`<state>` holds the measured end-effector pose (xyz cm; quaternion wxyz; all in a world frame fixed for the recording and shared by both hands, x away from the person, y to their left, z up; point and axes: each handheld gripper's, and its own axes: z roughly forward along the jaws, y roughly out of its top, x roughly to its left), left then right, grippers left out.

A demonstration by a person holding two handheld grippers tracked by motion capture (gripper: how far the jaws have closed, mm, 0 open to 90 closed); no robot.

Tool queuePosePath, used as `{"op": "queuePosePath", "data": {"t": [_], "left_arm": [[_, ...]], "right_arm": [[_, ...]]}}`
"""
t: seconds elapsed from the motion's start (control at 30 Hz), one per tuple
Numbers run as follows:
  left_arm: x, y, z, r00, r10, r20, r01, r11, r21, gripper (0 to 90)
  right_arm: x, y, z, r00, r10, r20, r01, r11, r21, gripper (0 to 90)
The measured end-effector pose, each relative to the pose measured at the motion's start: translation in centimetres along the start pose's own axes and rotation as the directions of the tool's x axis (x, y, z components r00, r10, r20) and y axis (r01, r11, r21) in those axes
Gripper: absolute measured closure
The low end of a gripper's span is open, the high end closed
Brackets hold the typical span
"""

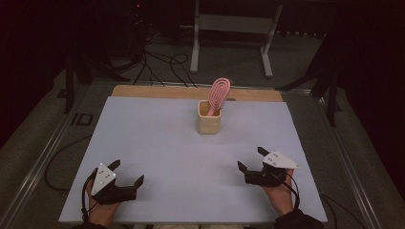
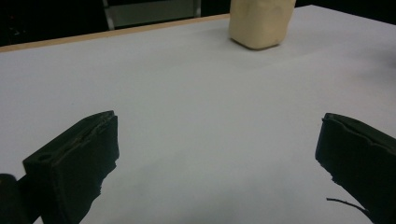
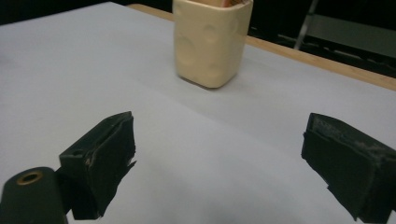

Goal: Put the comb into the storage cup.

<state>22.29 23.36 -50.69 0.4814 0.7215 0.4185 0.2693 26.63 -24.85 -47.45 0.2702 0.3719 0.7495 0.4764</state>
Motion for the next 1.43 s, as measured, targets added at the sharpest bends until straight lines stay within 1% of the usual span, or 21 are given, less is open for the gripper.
{"op": "queuePosePath", "data": {"t": [0.1,0.23,0.3,0.33,0.4,0.53,0.6,0.73,0.87,1.03,1.17,1.2,1.27,1.37,1.43], "left_arm": [[-0.1,0.1,-0.1,1.0,0.007,-0.002,-0.007,1.0,-0.003,0.0],[-0.1,0.1,-0.1,0.9999,0.013,-0.006,-0.013,0.9999,-0.007,0.0],[-0.1,0.1,-0.1,0.9999,0.014,-0.008,-0.014,0.9999,-0.009,0.0],[-0.1,0.1,-0.1,0.9999,0.014,-0.008,-0.014,0.9999,-0.009,0.0],[-0.1,0.1,-0.2,0.9998,0.013,-0.012,-0.013,0.9998,-0.014,0.0],[0.0,0.2,-0.3,0.9999,0.011,-0.01,-0.011,0.9997,-0.024,0.0],[0.0,0.2,-0.4,0.9999,0.014,-0.009,-0.014,0.9995,-0.027,0.0],[0.0,0.3,-0.5,0.9998,0.018,-0.004,-0.018,0.9991,-0.038,0.0],[-0.1,0.3,-0.5,0.9998,0.019,0.0,-0.019,0.9987,-0.048,0.0],[-0.2,0.5,-0.2,0.9995,0.033,0.005,-0.032,0.9982,-0.05,0.0],[-0.2,0.5,-0.1,0.9994,0.035,0.004,-0.034,0.9982,-0.049,0.0],[-0.2,0.5,0.0,0.9994,0.034,-0.002,-0.034,0.9982,-0.048,0.0],[-0.1,0.5,0.1,0.9996,0.027,-0.01,-0.027,0.9984,-0.049,0.0],[-0.1,0.5,0.2,0.9995,0.025,-0.017,-0.026,0.9985,-0.049,0.0],[-0.1,0.5,0.2,0.9994,0.027,-0.022,-0.028,0.9985,-0.048,0.0]], "right_arm": [[0.1,-0.4,-0.6,1.0,-0.004,0.001,0.004,1.0,-0.021,9.6],[0.1,-0.6,-1.3,1.0,0.009,-0.002,-0.009,0.998,-0.055,9.6],[0.0,-0.7,-1.5,0.9994,0.034,-0.01,-0.035,0.997,-0.07,9.5],[0.0,-0.7,-1.5,0.9994,0.034,-0.01,-0.035,0.997,-0.07,9.5],[0.0,-0.9,-1.9,0.9985,0.053,-0.014,-0.054,0.994,-0.092,9.5],[0.1,-1.3,-2.1,0.9991,0.04,-0.01,-0.041,0.993,-0.114,9.5],[0.2,-1.6,-2.2,0.9992,0.034,-0.021,-0.036,0.991,-0.131,9.5],[0.5,-2.0,-2.4,0.9994,0.03,-0.017,-0.032,0.991,-0.131,9.5],[0.6,-2.5,-2.6,0.9999,0.01,-0.01,-0.012,0.992,-0.129,9.5],[0.5,-2.8,-2.4,0.9998,0.016,-0.008,-0.017,0.992,-0.124,9.5],[0.5,-2.9,-2.4,0.9998,0.018,-0.009,-0.019,0.992,-0.122,9.5],[0.6,-2.9,-2.5,0.9997,0.021,-0.012,-0.023,0.992,-0.124,9.5],[0.4,-3.0,-2.6,0.9998,0.018,-0.004,-0.018,0.992,-0.123,9.5],[0.2,-3.1,-2.7,0.9993,0.038,-0.005,-0.038,0.991,-0.125,9.5],[0.0,-3.1,-2.8,0.9991,0.043,-0.001,-0.042,0.991,-0.125,9.5]]}}
